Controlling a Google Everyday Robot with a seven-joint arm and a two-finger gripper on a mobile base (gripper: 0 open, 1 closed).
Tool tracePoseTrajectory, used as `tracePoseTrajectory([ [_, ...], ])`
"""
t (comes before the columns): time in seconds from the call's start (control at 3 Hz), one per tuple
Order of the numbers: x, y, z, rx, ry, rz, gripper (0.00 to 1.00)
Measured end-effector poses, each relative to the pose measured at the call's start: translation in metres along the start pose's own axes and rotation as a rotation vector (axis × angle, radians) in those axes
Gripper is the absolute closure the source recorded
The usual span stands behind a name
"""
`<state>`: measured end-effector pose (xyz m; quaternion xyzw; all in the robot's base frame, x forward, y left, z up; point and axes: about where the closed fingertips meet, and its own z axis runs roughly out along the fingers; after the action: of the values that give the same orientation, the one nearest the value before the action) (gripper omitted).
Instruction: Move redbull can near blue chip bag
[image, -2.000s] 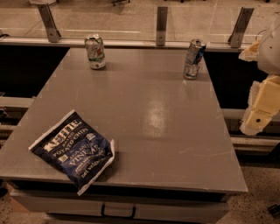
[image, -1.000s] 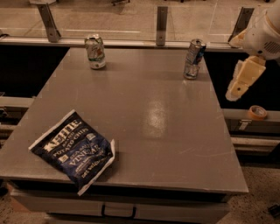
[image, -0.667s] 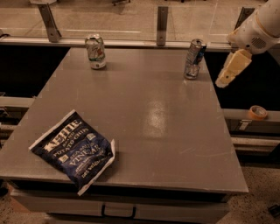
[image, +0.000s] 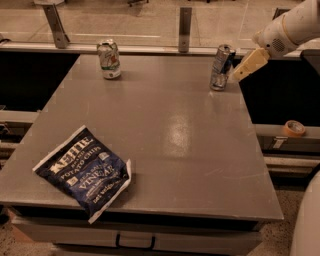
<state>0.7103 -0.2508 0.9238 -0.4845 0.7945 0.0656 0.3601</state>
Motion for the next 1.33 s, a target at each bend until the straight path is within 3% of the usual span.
tracePoseTrajectory([
  [0.67, -0.012, -0.003, 0.039, -0.067, -0.172, 0.132, 0.00],
  [1.33, -0.028, 0.016, 0.047, -0.194, -0.245, 0.184, 0.39],
])
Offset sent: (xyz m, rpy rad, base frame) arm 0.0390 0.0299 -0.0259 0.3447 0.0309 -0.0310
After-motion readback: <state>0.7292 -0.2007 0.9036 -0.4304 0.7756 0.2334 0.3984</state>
